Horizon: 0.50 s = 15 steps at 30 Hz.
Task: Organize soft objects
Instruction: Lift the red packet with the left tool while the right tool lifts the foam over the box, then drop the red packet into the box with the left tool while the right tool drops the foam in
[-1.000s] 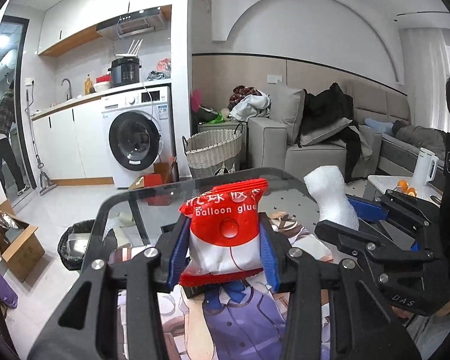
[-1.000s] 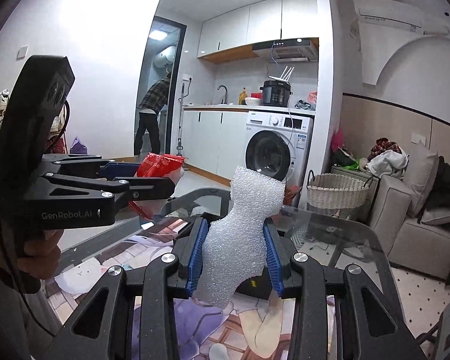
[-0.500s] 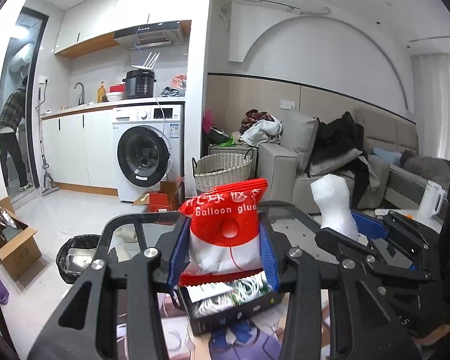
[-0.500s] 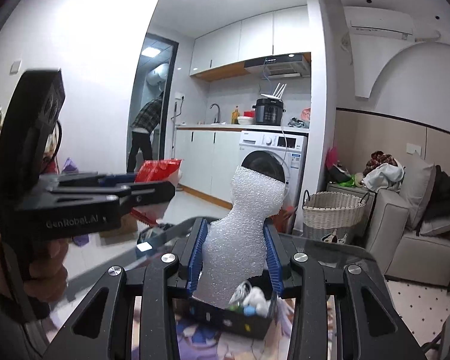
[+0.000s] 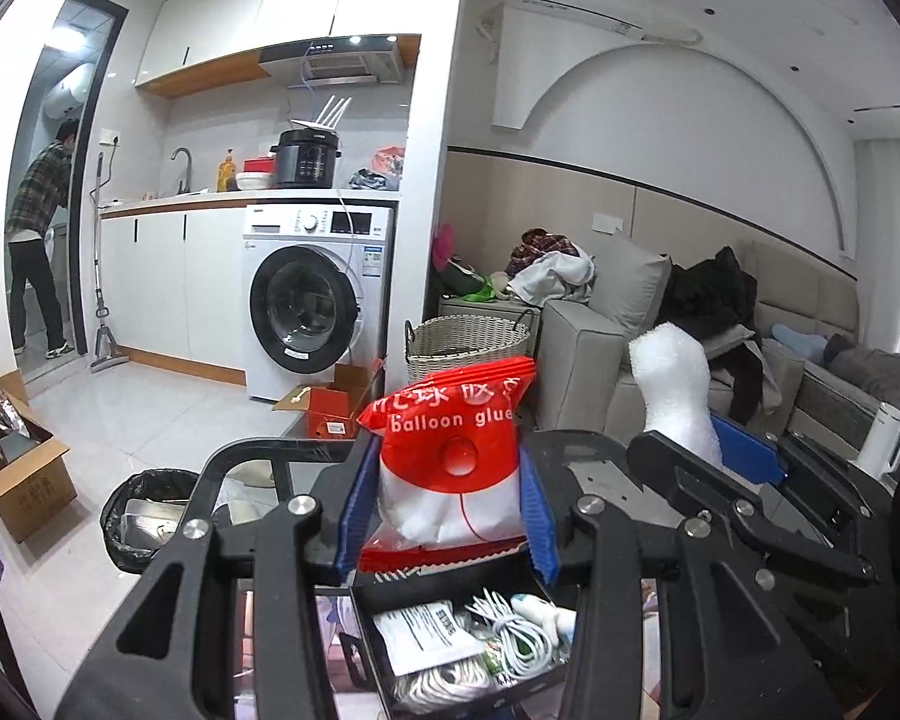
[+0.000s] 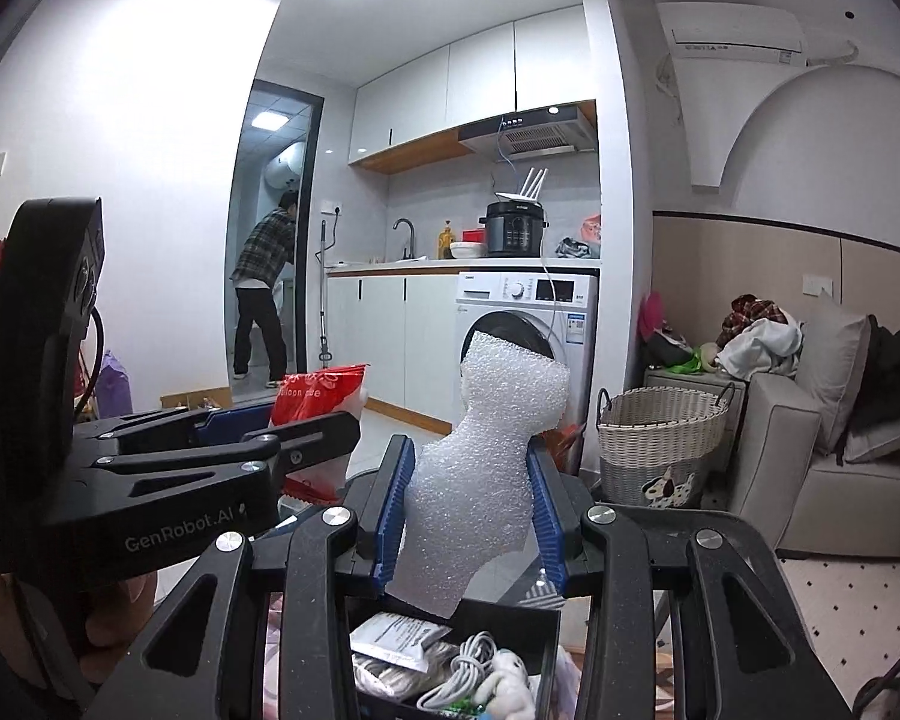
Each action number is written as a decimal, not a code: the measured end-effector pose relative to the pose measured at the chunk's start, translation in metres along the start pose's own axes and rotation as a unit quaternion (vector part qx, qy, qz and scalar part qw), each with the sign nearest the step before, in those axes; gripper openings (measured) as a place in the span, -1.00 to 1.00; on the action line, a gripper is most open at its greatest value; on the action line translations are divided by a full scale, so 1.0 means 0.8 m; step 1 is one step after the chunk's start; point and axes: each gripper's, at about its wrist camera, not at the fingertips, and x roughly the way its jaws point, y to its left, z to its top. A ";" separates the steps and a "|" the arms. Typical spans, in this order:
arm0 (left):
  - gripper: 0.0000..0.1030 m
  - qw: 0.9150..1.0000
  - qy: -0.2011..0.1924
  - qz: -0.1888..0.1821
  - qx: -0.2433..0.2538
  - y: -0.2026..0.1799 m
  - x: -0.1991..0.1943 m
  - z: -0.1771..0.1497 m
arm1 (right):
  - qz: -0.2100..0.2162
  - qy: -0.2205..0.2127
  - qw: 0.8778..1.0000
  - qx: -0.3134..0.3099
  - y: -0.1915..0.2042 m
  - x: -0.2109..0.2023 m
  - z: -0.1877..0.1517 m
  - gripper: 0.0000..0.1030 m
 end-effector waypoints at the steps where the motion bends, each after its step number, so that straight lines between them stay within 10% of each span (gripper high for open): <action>1: -0.19 1.000 0.002 0.002 -0.002 0.003 0.002 -0.001 | -0.003 -0.002 1.000 -0.003 0.001 0.005 0.001 -0.28; 15: -0.19 0.998 0.053 0.006 -0.023 0.012 0.023 -0.009 | -0.010 0.035 0.999 0.000 0.001 0.044 -0.010 -0.28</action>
